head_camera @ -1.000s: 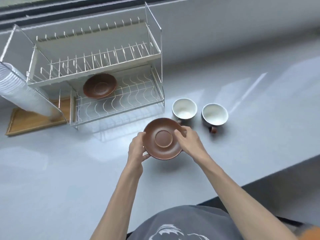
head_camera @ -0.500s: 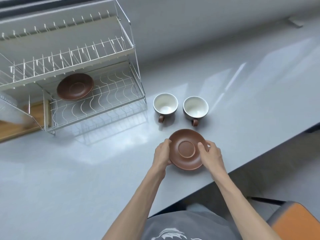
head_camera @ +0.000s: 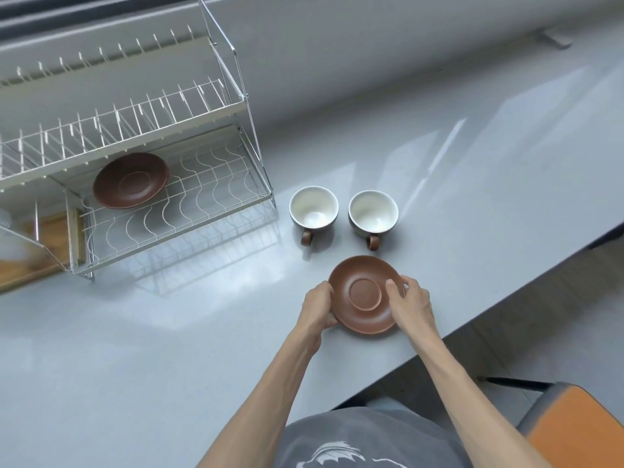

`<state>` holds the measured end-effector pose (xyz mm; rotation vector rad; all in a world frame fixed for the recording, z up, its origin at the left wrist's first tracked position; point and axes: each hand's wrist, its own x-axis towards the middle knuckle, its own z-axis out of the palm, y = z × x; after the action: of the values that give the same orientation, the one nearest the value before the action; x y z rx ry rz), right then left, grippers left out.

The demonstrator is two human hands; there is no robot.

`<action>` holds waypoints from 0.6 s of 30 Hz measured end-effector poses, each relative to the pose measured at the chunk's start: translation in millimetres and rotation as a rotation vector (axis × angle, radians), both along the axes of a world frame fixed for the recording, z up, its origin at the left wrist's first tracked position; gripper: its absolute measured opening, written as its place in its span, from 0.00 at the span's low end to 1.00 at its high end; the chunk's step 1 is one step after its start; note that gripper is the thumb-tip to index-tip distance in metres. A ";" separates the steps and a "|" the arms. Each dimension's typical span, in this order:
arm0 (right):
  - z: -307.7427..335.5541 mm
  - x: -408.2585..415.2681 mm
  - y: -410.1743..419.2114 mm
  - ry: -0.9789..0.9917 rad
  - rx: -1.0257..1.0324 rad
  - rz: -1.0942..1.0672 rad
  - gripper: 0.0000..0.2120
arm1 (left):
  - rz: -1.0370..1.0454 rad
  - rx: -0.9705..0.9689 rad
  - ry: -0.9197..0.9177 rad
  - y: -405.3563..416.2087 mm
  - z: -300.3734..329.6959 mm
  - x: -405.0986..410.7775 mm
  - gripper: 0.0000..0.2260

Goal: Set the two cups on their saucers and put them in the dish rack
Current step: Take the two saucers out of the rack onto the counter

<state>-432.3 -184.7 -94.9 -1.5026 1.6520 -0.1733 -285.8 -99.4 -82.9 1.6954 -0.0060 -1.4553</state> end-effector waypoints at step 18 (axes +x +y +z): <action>71.2 96.9 3.8 0.447 -0.341 0.766 0.22 | -0.511 0.062 -0.646 41.6 30.5 81.7 0.23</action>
<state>-335.3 -180.9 -23.7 -2.4652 1.2780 0.3396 -204.1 -57.8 -52.4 2.2539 -0.7999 -1.1829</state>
